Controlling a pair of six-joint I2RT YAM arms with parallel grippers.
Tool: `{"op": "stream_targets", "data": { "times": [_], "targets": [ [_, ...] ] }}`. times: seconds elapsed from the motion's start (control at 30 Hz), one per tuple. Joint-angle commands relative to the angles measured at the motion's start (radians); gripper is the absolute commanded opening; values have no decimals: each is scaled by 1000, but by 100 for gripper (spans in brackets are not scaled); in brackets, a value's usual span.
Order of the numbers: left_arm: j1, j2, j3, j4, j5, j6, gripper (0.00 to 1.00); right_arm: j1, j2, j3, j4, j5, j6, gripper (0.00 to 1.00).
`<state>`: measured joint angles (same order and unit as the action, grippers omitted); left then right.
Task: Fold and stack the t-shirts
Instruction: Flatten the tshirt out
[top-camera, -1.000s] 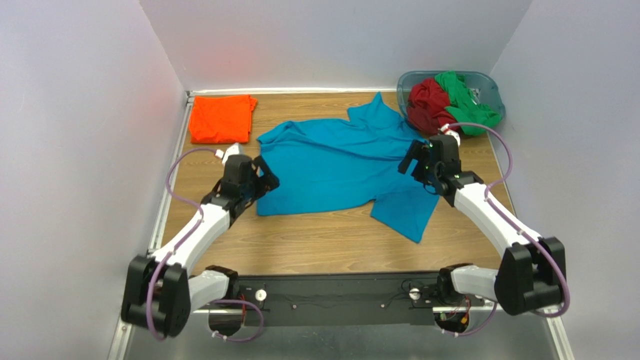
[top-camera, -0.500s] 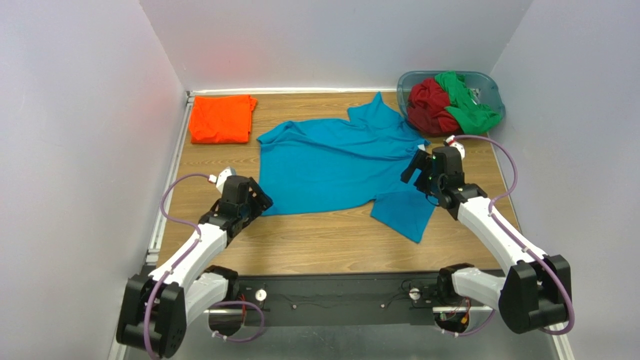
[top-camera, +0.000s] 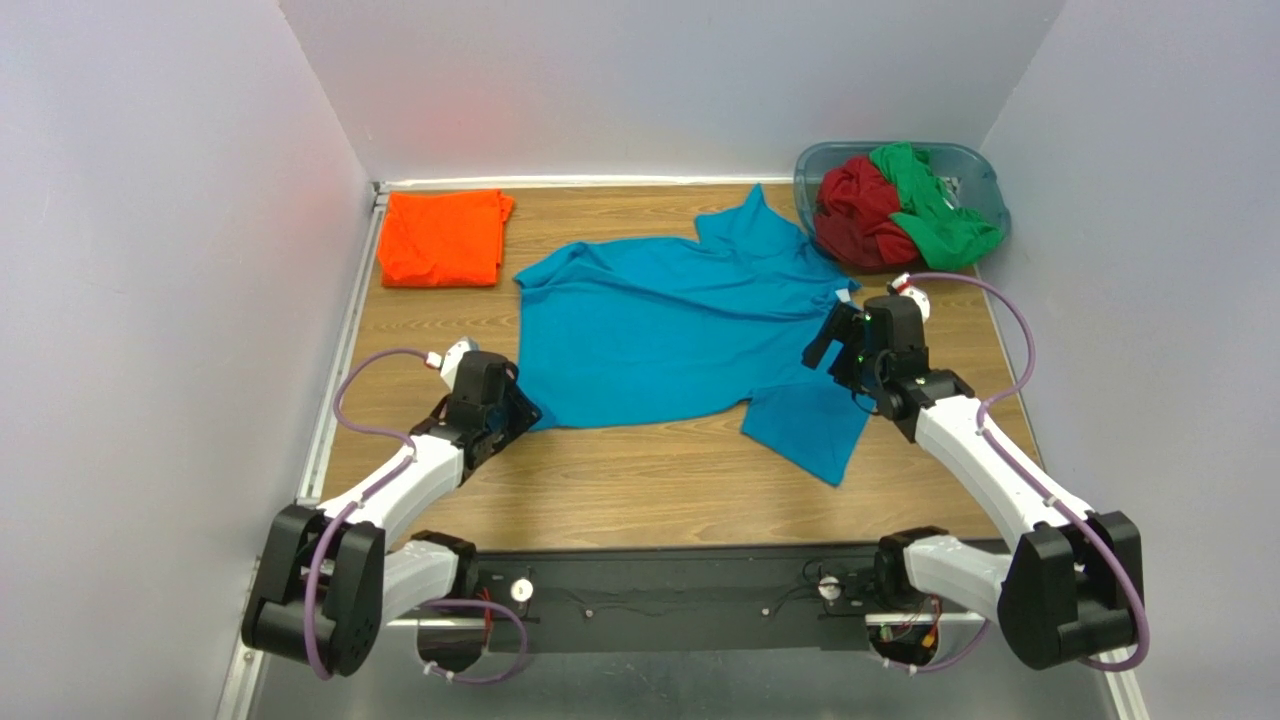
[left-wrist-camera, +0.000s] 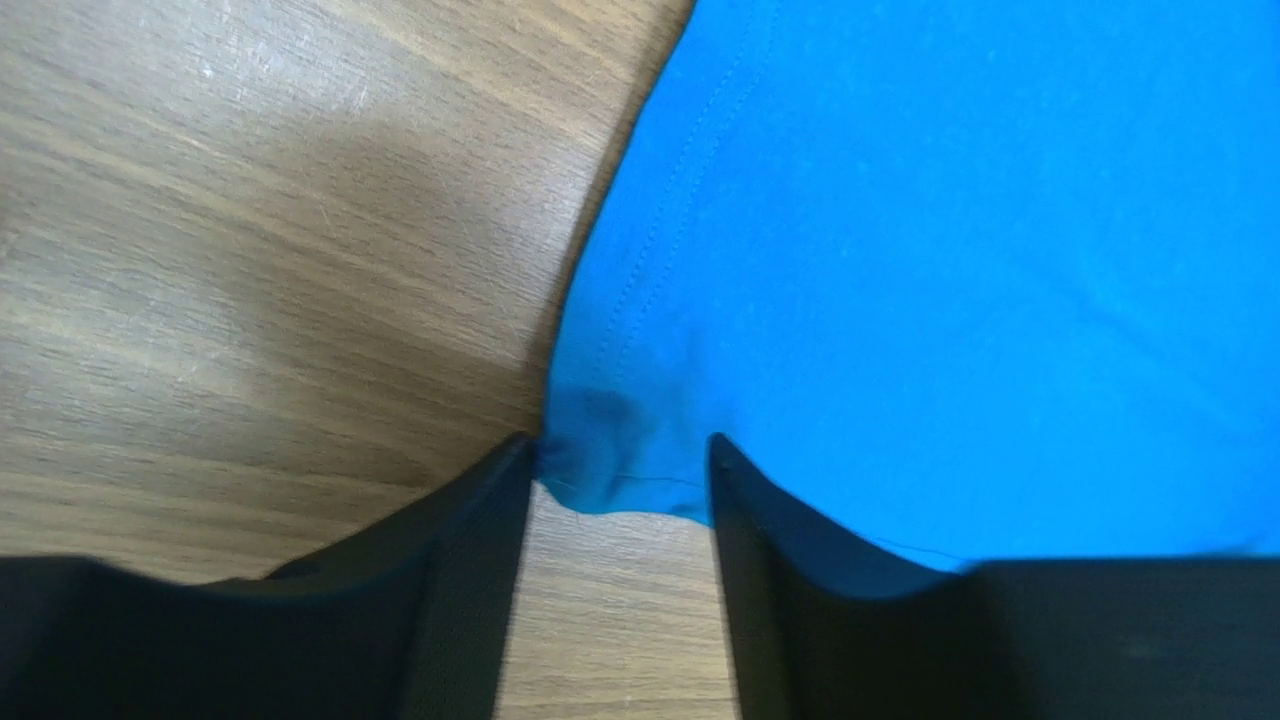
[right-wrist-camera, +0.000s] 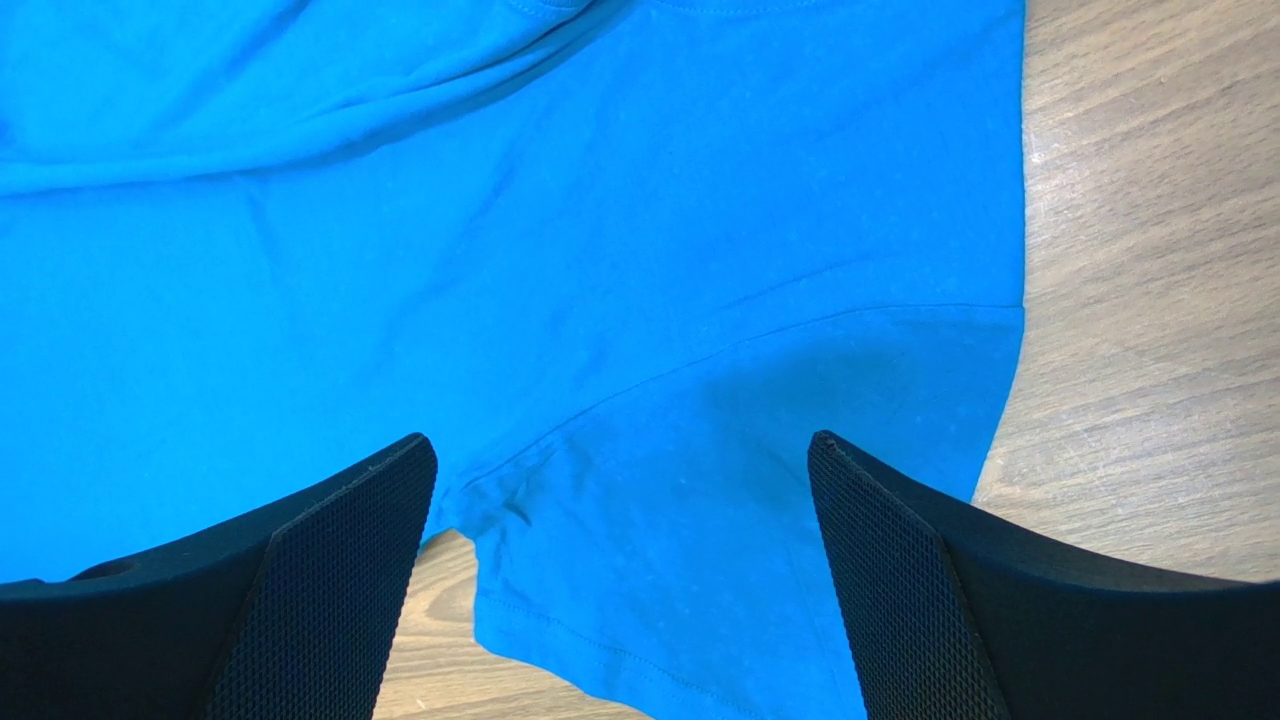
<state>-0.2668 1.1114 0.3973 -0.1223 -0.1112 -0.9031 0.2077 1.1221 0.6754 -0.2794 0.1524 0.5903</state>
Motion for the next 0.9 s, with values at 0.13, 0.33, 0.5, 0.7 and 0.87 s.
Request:
{"op": "stream_targets", "data": {
  "times": [0.13, 0.33, 0.5, 0.7, 0.87],
  "targets": [
    [-2, 39, -3, 9, 10, -17, 23, -5, 2, -7, -7, 44, -18, 100],
    [-2, 45, 3, 7, 4, -14, 0, -5, -1, -7, -9, 32, -30, 100],
    [0, 19, 23, -11, -30, 12, 0, -5, -19, -8, -35, 4, -47, 100],
    [0, -47, 41, -11, -64, 36, 0, -5, -35, 6, -133, -97, -34, 100],
    [0, -117, 31, 6, -91, 55, 0, 9, -15, 15, -341, -79, -14, 100]
  ]
}}
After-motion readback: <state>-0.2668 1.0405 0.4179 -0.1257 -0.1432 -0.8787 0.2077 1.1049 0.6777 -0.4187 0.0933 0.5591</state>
